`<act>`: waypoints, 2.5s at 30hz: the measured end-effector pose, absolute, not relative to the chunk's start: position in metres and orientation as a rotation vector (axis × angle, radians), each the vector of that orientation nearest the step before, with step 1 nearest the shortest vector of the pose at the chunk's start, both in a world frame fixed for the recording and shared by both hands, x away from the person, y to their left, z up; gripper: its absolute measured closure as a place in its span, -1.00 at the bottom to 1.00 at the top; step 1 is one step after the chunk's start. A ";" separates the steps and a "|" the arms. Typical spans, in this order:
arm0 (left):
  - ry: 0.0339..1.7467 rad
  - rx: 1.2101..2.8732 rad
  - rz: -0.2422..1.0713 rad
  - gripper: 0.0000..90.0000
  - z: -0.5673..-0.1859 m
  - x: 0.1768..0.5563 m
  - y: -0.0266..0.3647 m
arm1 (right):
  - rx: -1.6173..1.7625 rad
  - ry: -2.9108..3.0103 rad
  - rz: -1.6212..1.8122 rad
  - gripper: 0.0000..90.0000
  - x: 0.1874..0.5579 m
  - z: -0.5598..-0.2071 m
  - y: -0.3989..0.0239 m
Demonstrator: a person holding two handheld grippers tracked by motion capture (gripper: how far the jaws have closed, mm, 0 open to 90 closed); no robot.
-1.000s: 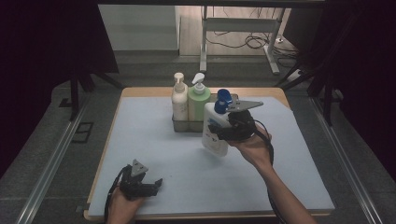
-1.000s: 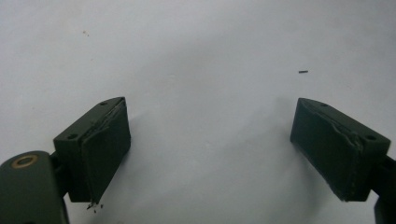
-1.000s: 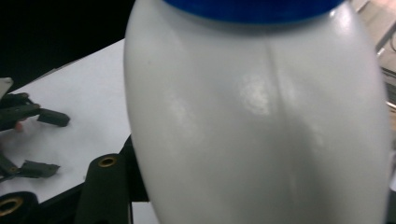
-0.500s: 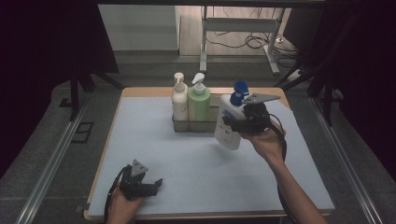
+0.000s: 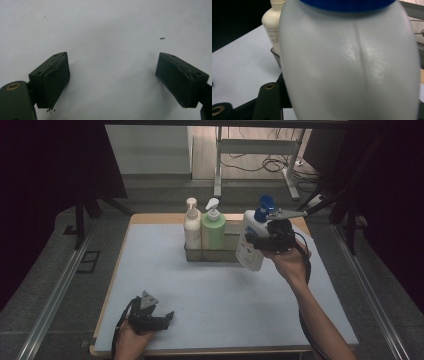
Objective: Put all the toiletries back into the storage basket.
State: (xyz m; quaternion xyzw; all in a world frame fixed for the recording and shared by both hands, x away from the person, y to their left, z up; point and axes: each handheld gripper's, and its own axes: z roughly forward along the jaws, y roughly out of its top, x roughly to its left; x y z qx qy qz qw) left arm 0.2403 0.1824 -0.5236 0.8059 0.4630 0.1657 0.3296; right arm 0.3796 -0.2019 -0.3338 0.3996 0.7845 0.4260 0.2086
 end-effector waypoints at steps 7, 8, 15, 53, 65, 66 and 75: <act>1.211 2.109 0.433 -0.73 -0.524 0.240 0.182 | 1.129 2.158 1.172 -0.10 0.393 -0.328 -0.197; 1.211 2.109 0.433 -0.73 -0.524 0.240 0.182 | 1.131 2.155 1.168 -0.10 0.395 -0.328 -0.197; 1.211 2.109 0.433 -0.73 -0.524 0.240 0.182 | 1.153 2.137 1.163 -0.10 0.408 -0.324 -0.193; 1.211 2.111 0.431 -0.73 -0.523 0.240 0.183 | 1.231 2.068 1.127 -0.10 0.467 -0.335 -0.173; 1.210 2.110 0.431 -0.73 -0.524 0.240 0.183 | 1.257 2.069 1.103 -0.10 0.476 -0.353 -0.171; 1.210 2.110 0.431 -0.73 -0.524 0.240 0.183 | 1.256 2.068 1.101 -0.10 0.477 -0.354 -0.171; 1.211 2.110 0.431 -0.73 -0.524 0.240 0.183 | 1.276 2.074 1.089 -0.10 0.478 -0.368 -0.173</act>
